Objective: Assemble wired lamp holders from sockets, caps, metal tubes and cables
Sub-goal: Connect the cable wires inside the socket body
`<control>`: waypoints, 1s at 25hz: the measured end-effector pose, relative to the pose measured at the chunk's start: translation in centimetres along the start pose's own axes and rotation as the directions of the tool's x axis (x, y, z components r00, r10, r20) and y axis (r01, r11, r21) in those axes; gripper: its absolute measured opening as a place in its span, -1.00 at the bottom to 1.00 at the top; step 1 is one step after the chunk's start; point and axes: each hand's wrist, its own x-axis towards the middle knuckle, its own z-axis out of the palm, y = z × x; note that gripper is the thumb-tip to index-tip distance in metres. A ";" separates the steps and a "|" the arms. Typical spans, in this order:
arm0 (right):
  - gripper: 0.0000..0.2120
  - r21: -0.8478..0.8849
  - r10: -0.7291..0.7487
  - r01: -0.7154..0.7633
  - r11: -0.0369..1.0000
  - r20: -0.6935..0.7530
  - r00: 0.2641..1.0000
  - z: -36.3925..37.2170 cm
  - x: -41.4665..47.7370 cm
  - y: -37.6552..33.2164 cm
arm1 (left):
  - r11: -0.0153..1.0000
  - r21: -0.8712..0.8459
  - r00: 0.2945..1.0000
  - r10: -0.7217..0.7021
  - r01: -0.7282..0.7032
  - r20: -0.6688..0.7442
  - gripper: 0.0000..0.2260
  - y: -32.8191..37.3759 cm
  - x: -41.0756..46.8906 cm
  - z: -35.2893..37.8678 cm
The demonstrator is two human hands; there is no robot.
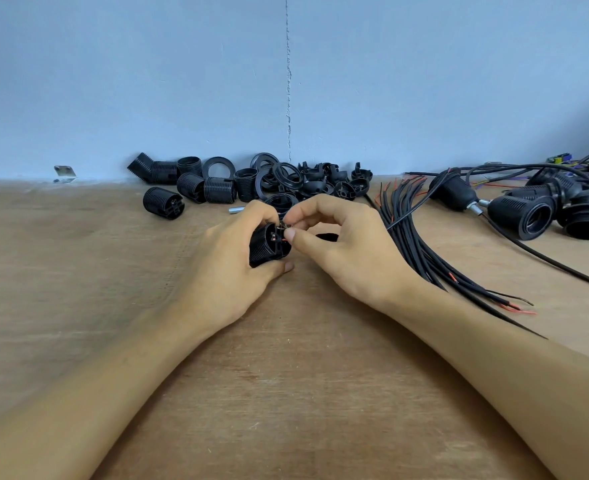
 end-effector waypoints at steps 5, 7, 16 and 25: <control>-0.96 -0.014 0.016 -0.016 1.000 0.023 1.000 -0.4 0.0 0.0 | 1.000 0.002 0.999 0.027 -0.027 -0.020 -0.50 -0.3 0.0 0.0; -0.96 0.010 0.030 -0.031 0.999 0.062 0.998 -0.6 0.1 0.0 | 1.000 -0.003 0.999 0.028 -0.028 -0.025 -0.50 -0.4 0.0 0.0; -0.93 0.086 0.057 -0.066 0.994 0.110 0.992 -0.5 0.4 0.0 | 0.999 -0.006 0.998 0.052 -0.052 -0.035 -0.54 -0.5 0.0 0.0; -0.90 0.053 0.009 -0.014 0.999 0.089 0.996 -0.1 0.1 -0.1 | 0.999 -0.007 0.998 0.041 -0.041 -0.042 -0.59 -0.3 0.0 0.0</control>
